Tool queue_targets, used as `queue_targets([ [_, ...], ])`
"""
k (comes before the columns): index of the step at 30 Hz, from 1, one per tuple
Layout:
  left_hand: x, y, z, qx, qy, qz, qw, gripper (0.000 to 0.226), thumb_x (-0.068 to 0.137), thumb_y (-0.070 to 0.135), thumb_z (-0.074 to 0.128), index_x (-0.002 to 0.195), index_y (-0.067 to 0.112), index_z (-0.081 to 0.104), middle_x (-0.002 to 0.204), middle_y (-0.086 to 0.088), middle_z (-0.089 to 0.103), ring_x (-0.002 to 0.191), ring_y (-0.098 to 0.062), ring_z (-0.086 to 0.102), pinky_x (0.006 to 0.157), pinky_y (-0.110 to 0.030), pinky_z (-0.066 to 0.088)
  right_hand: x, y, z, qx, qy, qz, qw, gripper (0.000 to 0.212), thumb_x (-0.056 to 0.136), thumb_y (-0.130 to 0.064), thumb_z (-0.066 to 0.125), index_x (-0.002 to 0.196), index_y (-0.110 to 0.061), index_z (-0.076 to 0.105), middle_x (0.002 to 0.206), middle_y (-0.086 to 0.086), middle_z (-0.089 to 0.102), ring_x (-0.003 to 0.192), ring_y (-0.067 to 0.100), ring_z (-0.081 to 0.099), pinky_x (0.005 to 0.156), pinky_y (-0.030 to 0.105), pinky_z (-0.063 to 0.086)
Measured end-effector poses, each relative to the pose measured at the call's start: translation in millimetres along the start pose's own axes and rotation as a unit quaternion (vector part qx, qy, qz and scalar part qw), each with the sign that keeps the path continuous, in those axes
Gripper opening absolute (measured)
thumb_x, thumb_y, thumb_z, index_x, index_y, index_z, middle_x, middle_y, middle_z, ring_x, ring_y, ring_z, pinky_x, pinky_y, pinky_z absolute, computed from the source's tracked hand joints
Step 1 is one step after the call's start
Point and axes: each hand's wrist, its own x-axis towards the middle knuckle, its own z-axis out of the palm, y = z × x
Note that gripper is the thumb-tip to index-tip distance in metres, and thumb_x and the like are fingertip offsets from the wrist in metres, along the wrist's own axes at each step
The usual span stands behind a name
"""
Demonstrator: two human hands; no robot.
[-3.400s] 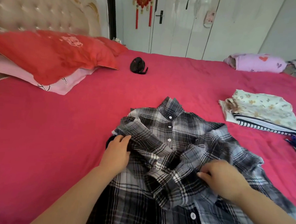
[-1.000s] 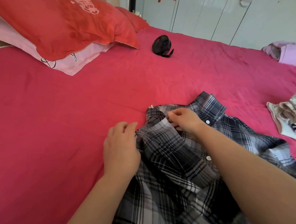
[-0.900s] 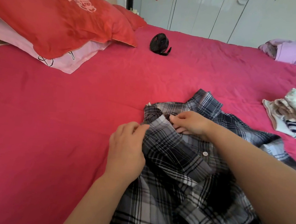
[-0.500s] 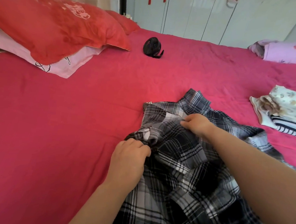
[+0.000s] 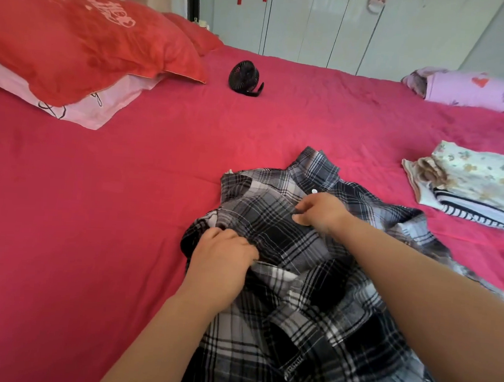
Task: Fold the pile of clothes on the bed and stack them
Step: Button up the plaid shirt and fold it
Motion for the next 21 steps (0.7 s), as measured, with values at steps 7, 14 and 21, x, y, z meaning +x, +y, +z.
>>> queue_targets([
  [7, -11.6, 23.4, 7.3, -0.018, 0.041, 0.089, 0.995, 0.049, 0.081, 0.009, 0.057, 0.127, 0.027, 0.050, 0.122, 0.012, 0.054, 0.118, -0.014, 0.042, 0.097, -0.028, 0.017, -37.4, 8.4, -9.6, 0.003, 0.003, -0.093, 0.996, 0.031, 0.080, -0.034, 0.071, 0.101, -0.017, 0.057, 0.091, -0.004, 0.057, 0.089, 0.015, 0.056, 0.075, 0.024, 0.040],
  [14, -10.2, 42.0, 12.6, -0.043, -0.011, 0.080, 0.996, 0.036, 0.088, 0.011, 0.048, 0.119, 0.028, 0.055, 0.114, 0.009, 0.054, 0.113, -0.016, 0.043, 0.093, -0.029, 0.022, -106.1, 20.5, -14.6, -0.177, -0.190, -0.203, 0.944, 0.034, 0.078, -0.027, 0.072, 0.110, -0.020, 0.061, 0.088, -0.011, 0.055, 0.087, 0.011, 0.055, 0.076, 0.019, 0.037],
  [21, -18.3, 43.2, 7.9, -0.090, -0.096, 0.085, 0.988, 0.014, 0.089, 0.022, 0.060, 0.099, 0.013, 0.061, 0.108, 0.004, 0.055, 0.111, -0.022, 0.048, 0.090, -0.034, 0.039, -121.4, 40.3, -63.1, 0.215, -0.062, -0.130, 0.966, 0.021, 0.087, -0.002, 0.060, 0.078, -0.022, 0.062, 0.068, -0.013, 0.059, 0.062, -0.005, 0.055, 0.061, 0.007, 0.044],
])
